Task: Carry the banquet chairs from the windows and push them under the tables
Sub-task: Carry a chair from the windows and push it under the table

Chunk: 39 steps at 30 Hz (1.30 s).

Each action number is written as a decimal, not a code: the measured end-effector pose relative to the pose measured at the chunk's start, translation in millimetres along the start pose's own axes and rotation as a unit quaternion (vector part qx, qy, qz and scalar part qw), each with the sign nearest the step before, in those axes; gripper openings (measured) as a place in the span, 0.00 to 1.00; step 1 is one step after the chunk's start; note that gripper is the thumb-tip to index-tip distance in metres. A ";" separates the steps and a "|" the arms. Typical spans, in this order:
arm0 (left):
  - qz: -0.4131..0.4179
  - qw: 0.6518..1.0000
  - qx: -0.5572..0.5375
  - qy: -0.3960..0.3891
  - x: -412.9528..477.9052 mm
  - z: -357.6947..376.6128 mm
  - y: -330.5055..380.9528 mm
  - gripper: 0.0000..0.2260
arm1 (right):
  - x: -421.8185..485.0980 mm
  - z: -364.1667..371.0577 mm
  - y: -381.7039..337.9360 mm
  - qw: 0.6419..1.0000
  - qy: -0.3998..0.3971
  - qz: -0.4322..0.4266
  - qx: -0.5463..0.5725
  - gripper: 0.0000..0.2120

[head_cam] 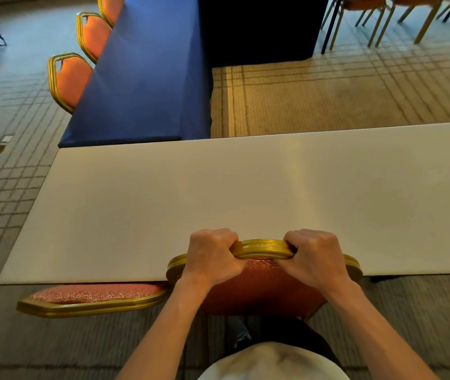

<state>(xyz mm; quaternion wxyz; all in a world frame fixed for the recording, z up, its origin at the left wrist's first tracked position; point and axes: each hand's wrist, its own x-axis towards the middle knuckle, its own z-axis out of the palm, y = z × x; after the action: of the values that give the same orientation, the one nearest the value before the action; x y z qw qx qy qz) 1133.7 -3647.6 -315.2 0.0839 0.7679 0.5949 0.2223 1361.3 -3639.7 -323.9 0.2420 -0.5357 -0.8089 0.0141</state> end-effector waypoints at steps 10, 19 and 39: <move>-0.010 1.000 -0.012 -0.004 0.5 18.0 -4.7 0.13 | -2.9 15.6 6.8 1.000 0.022 0.018 0.009 0.16; -0.002 1.000 -0.006 0.006 -9.1 21.6 -2.6 0.14 | -13.4 13.0 4.1 0.999 0.024 0.034 0.017 0.14; -0.035 0.996 0.024 -0.084 -144.4 23.6 41.2 0.13 | -147.9 -0.6 -30.7 0.998 -0.051 -0.002 0.040 0.17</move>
<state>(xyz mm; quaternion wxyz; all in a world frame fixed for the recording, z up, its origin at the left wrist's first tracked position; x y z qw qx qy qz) 1152.3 -3793.1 -354.8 0.1226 0.7641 0.6178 0.1394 1380.8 -3782.1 -370.4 0.2220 -0.5222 -0.8201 0.0732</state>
